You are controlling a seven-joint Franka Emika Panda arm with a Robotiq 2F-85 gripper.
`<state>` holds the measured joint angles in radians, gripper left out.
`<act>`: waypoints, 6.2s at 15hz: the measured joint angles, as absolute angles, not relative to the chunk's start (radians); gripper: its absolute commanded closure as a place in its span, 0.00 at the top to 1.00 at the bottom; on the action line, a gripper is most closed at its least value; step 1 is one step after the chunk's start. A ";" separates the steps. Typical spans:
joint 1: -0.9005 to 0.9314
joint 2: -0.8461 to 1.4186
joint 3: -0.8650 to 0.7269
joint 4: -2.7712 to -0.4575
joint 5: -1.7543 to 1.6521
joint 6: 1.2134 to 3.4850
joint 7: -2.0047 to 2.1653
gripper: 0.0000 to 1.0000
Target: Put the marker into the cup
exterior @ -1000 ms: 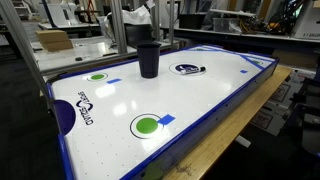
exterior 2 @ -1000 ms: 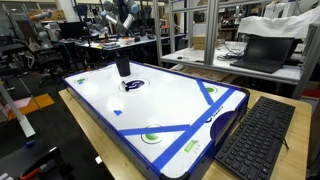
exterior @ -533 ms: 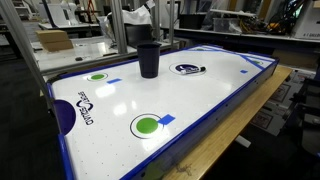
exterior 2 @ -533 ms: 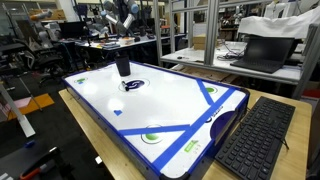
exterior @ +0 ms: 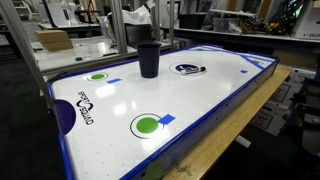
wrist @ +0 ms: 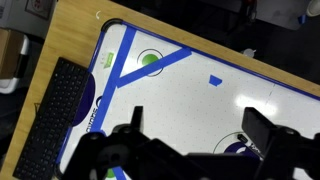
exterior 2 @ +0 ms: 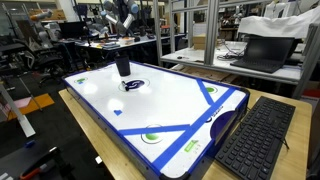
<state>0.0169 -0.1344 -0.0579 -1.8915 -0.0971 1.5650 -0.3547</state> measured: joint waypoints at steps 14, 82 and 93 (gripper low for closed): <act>0.137 -0.103 0.052 -1.950 -0.109 1.990 -0.817 1.00; 0.324 0.665 0.191 -1.558 -0.467 1.930 -0.479 1.00; 0.280 0.699 0.188 -1.651 -0.457 1.958 -0.477 1.00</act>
